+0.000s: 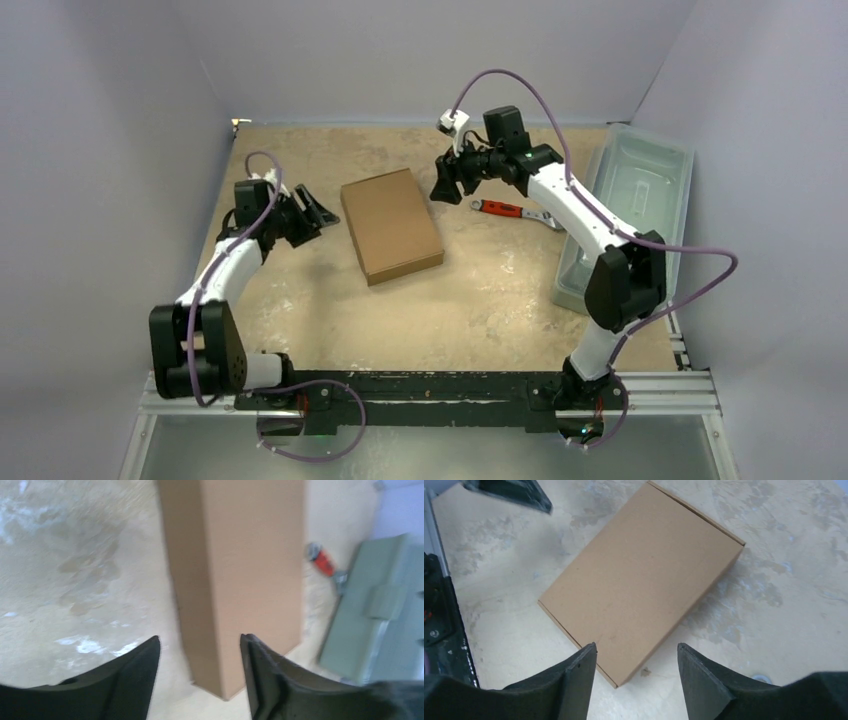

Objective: Fold the paper box

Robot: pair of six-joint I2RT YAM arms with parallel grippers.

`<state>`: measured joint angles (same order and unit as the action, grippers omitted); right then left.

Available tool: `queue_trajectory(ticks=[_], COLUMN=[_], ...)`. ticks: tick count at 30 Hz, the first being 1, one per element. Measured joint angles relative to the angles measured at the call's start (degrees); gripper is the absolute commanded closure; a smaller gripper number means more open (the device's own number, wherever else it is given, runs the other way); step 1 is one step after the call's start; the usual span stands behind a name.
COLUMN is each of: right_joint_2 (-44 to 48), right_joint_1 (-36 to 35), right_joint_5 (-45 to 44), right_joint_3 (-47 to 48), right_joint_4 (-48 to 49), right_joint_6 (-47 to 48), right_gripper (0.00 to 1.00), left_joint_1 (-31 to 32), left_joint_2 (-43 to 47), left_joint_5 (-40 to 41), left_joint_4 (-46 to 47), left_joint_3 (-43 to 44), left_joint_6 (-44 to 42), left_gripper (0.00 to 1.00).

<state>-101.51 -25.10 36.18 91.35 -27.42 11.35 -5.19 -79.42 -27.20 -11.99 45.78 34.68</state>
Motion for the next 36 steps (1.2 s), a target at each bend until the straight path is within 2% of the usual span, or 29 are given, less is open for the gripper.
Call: queue_trajectory(ticks=[2,3,8,11,15,17,24,29,36], right_joint_2=[1.53,2.49,8.31,11.74,16.59,19.21,26.21,27.39,28.68], right_joint_1=[0.22,0.57,6.03,14.95,26.34,29.00,33.73,34.93,35.78], right_joint_5=[-1.33,-1.97,-2.62,-2.01,-2.43,-1.75,7.02,5.31,4.31], right_joint_3=[-0.04,-0.09,0.04,1.70,4.31,5.22,5.99,3.93,0.83], right_joint_4=[-1.46,-2.25,-4.74,-4.83,-3.80,-4.04,-4.42,-3.17,-3.21], right_joint_6=[2.23,3.32,5.73,2.71,-2.91,-3.58,-4.52,-10.23,-12.11], right_gripper=[0.27,0.24,0.13,0.02,0.01,0.01,0.01,0.01,0.01], left_joint_1=[-0.24,-0.59,-3.19,-3.63,-3.28,-2.62,0.02,1.09,1.81], left_joint_2=[4.04,6.29,12.13,11.26,9.55,9.03,6.97,5.35,4.28], left_joint_5=[-0.87,-1.18,-1.53,-1.55,0.87,2.36,3.43,3.41,3.15], left_joint_4=[0.42,0.52,0.15,-1.46,-8.02,-10.86,-15.06,-15.98,-15.98], left_joint_3=[0.63,1.49,11.54,18.82,26.95,29.38,34.51,35.45,35.45], left_joint_6=[0.85,1.60,4.79,5.11,3.13,2.01,1.20,1.27,1.70], left_gripper=[0.05,0.01,0.01,0.01,0.01,0.01,0.01,0.01,0.01])
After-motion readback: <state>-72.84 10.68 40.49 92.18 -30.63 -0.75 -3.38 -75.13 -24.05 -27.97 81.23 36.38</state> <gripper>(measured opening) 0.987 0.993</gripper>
